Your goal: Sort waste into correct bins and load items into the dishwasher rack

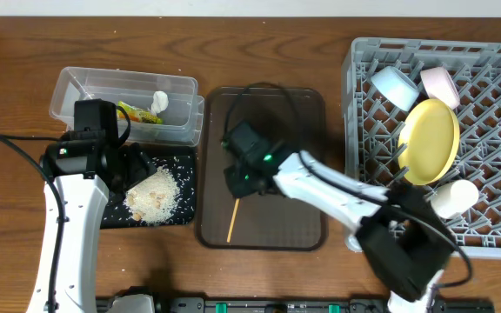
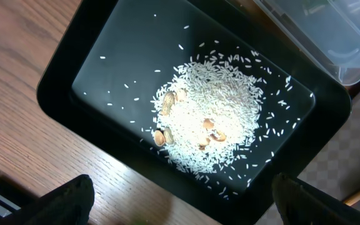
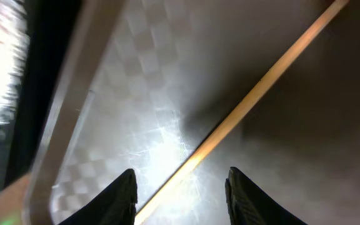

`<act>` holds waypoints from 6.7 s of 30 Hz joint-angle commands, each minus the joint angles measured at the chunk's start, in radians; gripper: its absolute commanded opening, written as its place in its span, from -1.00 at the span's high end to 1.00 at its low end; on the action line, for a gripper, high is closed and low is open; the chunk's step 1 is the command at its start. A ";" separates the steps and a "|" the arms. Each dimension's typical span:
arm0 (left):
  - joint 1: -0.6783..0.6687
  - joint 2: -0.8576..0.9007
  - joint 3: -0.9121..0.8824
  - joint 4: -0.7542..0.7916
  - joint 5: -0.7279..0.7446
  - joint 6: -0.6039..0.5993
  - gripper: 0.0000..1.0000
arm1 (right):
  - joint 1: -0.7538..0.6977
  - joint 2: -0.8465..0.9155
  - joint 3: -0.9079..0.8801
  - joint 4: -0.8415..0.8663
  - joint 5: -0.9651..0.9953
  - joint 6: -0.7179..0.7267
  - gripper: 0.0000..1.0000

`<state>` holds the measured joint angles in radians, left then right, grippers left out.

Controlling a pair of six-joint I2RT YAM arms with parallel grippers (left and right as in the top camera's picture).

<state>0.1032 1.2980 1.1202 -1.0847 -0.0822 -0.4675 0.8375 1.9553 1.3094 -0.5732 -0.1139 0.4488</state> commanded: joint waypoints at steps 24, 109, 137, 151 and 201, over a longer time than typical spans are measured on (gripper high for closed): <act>0.004 -0.005 -0.004 -0.002 -0.008 -0.002 -0.87 | -0.174 -0.143 0.005 -0.181 0.214 0.045 0.98; -0.207 -0.890 -0.295 0.100 0.153 0.294 -0.91 | -0.790 -1.465 -0.566 -0.194 0.140 -0.262 -0.98; -0.207 -0.925 -0.295 0.099 0.153 0.294 -0.96 | -0.790 -1.508 -0.566 -0.571 0.140 -0.262 -0.99; -0.207 -0.925 -0.295 0.099 0.153 0.294 -0.96 | -0.785 -1.675 -0.687 -0.282 0.169 -0.380 -0.98; -0.207 -0.925 -0.295 0.099 0.153 0.294 -0.96 | -0.785 -1.947 -1.304 0.507 0.019 -0.629 -0.99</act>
<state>-0.1005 0.3748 0.8288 -0.9871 0.0788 -0.1822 0.0536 0.0128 0.0067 -0.0635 -0.0792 -0.1665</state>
